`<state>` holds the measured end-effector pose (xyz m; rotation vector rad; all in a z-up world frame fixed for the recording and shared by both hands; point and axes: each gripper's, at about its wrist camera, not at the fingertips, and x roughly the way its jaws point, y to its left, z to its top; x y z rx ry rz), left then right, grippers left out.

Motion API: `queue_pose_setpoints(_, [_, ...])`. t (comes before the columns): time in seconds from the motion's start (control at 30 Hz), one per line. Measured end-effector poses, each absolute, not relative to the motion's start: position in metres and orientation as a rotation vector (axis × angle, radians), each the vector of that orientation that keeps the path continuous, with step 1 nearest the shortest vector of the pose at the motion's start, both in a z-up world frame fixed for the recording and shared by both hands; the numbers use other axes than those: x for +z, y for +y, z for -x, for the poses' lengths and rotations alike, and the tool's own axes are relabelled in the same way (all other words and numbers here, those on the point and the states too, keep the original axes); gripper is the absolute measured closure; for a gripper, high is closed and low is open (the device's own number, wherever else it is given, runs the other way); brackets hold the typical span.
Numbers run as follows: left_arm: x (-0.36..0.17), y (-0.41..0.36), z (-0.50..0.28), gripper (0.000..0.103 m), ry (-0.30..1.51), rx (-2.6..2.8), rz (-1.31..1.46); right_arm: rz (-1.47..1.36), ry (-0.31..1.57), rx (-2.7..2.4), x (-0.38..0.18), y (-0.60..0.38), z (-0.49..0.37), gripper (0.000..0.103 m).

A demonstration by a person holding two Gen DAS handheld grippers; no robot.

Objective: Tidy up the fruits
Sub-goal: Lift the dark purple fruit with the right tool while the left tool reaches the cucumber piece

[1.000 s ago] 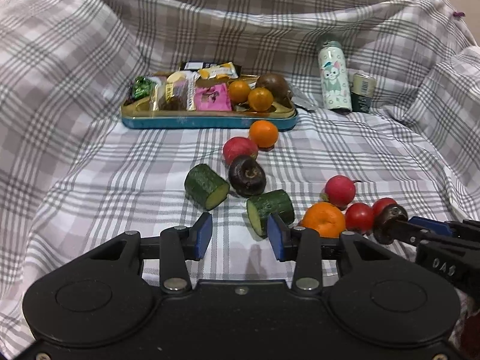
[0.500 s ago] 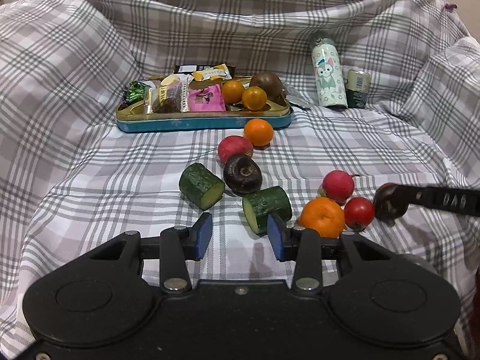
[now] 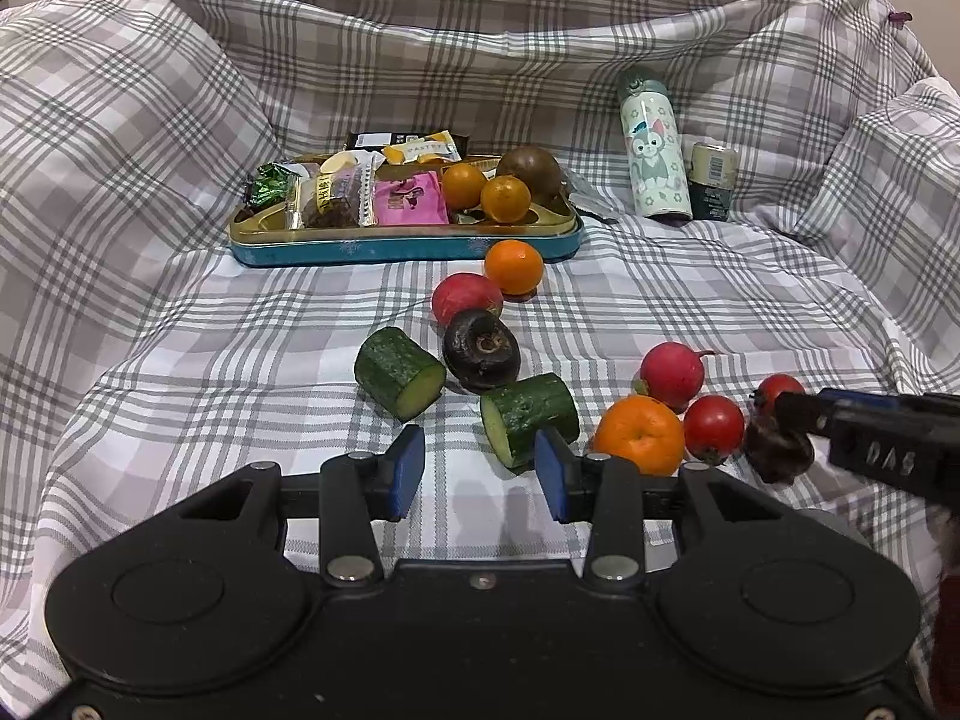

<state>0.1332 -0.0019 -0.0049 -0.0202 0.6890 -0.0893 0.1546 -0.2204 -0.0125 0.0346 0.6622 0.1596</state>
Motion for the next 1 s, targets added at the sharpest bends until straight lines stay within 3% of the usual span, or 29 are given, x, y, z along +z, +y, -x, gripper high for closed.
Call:
queue_pose_setpoints(0.63, [-0.006,-0.010,-0.129,0.055,0.673,-0.107,-0.023,-0.013,0.735,0.244,-0.023,-0.207,-0.154,0.057])
queue_pose_setpoints(1.0, [-0.007,-0.007,-0.131,0.055,0.684,-0.090,-0.005,0.078,0.711,0.252,-0.029,-0.197,-0.147,0.065])
